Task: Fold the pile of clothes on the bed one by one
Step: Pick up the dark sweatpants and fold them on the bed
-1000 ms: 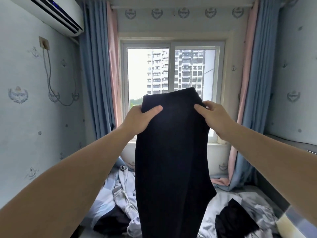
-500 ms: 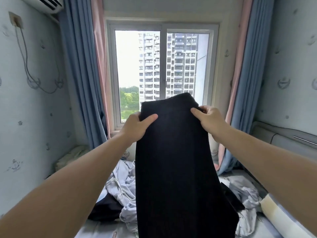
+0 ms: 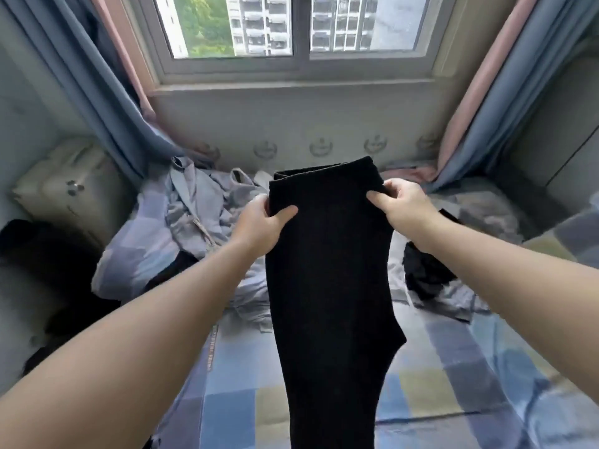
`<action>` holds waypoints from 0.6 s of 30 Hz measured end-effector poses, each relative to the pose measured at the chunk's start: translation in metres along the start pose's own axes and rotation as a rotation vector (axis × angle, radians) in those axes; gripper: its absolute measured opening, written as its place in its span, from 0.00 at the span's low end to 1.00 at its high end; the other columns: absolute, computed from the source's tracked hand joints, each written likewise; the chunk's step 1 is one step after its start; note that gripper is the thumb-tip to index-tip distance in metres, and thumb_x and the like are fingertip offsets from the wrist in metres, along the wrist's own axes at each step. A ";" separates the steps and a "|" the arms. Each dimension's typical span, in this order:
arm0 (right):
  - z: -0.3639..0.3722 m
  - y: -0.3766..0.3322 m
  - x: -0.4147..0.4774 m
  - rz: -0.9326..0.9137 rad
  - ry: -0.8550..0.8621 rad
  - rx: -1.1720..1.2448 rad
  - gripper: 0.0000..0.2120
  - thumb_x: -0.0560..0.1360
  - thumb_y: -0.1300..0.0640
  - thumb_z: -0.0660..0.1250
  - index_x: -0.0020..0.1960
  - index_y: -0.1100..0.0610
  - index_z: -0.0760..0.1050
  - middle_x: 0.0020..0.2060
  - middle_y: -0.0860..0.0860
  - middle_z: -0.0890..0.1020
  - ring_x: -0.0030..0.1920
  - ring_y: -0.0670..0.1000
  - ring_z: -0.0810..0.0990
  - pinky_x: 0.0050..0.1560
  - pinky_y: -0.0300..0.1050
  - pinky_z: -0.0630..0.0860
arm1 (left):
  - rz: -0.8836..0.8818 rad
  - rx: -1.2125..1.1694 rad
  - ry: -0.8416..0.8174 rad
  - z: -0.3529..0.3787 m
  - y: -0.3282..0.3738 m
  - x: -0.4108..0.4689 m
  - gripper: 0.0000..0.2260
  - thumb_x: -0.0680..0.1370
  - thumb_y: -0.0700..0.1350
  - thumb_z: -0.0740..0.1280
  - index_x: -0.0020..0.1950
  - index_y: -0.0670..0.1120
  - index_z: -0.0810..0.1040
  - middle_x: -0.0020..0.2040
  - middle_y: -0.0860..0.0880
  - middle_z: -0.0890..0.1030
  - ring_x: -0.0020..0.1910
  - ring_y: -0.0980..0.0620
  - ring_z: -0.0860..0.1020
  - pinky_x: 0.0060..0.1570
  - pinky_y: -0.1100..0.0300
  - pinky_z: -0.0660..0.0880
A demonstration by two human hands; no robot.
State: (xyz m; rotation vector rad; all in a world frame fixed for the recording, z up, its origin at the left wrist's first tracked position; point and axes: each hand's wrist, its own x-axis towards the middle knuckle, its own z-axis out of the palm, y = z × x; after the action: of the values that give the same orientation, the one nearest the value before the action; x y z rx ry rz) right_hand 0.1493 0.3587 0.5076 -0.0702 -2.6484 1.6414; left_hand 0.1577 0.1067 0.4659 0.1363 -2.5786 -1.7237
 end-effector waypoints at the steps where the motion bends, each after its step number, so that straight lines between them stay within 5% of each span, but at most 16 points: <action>1: 0.021 0.029 0.019 0.030 -0.018 -0.027 0.06 0.81 0.54 0.67 0.53 0.57 0.78 0.45 0.47 0.83 0.45 0.45 0.82 0.38 0.32 0.74 | -0.037 0.000 -0.014 0.010 -0.033 0.018 0.14 0.76 0.55 0.73 0.57 0.49 0.80 0.51 0.52 0.85 0.51 0.52 0.84 0.56 0.47 0.81; 9: 0.153 0.191 0.138 0.150 0.017 -0.102 0.07 0.79 0.52 0.69 0.43 0.52 0.80 0.39 0.49 0.83 0.40 0.51 0.82 0.45 0.48 0.78 | -0.166 0.025 0.074 0.076 -0.224 0.144 0.09 0.81 0.51 0.68 0.55 0.47 0.78 0.46 0.49 0.85 0.36 0.51 0.85 0.49 0.45 0.82; 12: 0.178 0.213 0.181 0.183 0.079 -0.006 0.05 0.80 0.57 0.66 0.47 0.51 0.79 0.46 0.53 0.85 0.43 0.51 0.85 0.49 0.50 0.82 | -0.184 -0.105 0.088 0.093 -0.254 0.187 0.15 0.83 0.51 0.64 0.68 0.49 0.70 0.59 0.53 0.81 0.50 0.54 0.84 0.61 0.45 0.78; 13: 0.184 0.219 0.190 0.187 0.068 0.033 0.06 0.81 0.58 0.65 0.56 0.52 0.79 0.56 0.53 0.83 0.52 0.50 0.84 0.55 0.48 0.79 | -0.171 -0.116 0.068 0.098 -0.263 0.196 0.22 0.83 0.51 0.63 0.76 0.52 0.63 0.68 0.55 0.75 0.61 0.56 0.79 0.68 0.49 0.73; 15: 0.196 0.237 0.194 0.215 -0.029 0.083 0.24 0.81 0.56 0.65 0.76 0.52 0.66 0.72 0.52 0.70 0.70 0.51 0.72 0.64 0.44 0.70 | -0.124 -0.052 -0.007 0.112 -0.280 0.198 0.30 0.84 0.52 0.61 0.82 0.55 0.49 0.80 0.55 0.58 0.77 0.55 0.61 0.78 0.53 0.57; 18: 0.215 0.274 0.162 0.248 -0.175 0.022 0.32 0.81 0.49 0.65 0.81 0.47 0.56 0.79 0.47 0.60 0.78 0.48 0.59 0.73 0.45 0.61 | -0.070 0.144 -0.110 0.129 -0.317 0.164 0.31 0.84 0.54 0.60 0.83 0.55 0.48 0.83 0.51 0.45 0.82 0.53 0.44 0.80 0.50 0.46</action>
State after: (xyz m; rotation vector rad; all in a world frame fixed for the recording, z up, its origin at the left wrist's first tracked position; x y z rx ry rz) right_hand -0.0150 0.2965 0.1660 -0.2774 -2.8490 1.8252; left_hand 0.0009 0.0901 0.1204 0.1411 -2.8092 -1.6092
